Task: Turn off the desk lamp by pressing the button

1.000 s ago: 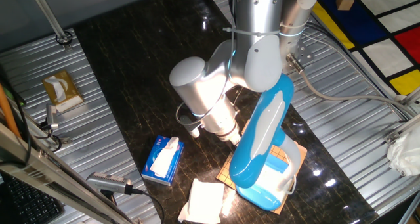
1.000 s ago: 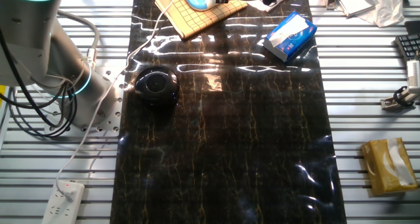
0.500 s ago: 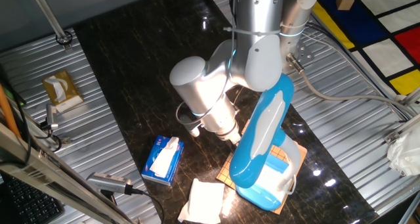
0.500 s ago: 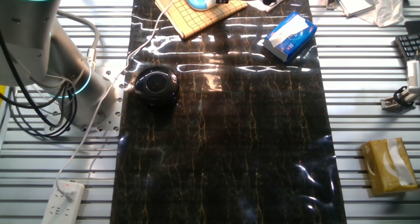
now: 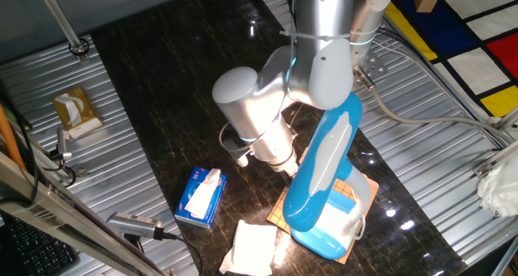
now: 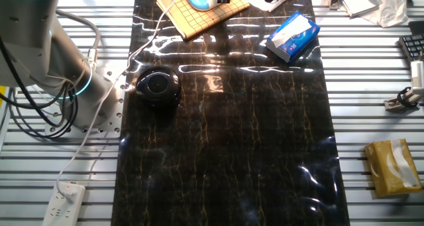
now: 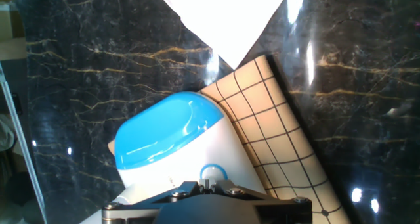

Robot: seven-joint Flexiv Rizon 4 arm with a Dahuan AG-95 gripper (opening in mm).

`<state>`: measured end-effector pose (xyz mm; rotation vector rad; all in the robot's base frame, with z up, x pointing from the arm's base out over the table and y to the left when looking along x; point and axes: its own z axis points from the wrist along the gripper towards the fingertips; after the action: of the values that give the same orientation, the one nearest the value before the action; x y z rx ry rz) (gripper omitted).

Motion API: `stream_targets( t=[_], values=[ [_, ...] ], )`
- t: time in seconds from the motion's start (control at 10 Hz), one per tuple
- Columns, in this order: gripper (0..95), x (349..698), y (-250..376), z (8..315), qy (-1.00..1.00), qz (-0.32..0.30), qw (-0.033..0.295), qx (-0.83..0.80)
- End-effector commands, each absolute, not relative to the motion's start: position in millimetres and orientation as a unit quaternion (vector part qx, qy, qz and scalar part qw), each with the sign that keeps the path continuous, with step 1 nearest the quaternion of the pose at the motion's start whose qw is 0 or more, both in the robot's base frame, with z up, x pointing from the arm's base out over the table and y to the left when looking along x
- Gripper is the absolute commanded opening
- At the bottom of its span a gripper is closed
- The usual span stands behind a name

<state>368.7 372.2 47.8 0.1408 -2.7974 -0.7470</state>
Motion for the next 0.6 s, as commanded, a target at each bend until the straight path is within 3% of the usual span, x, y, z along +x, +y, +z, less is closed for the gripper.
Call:
stream_targets(
  t=[0.1, 0.6],
  values=[
    [0.0, 368.7, 371.9, 49.1, -0.957, -0.257, 0.122, 0.049],
    [0.0, 368.7, 371.0, 49.5, -0.954, -0.268, 0.122, 0.055]
  ],
)
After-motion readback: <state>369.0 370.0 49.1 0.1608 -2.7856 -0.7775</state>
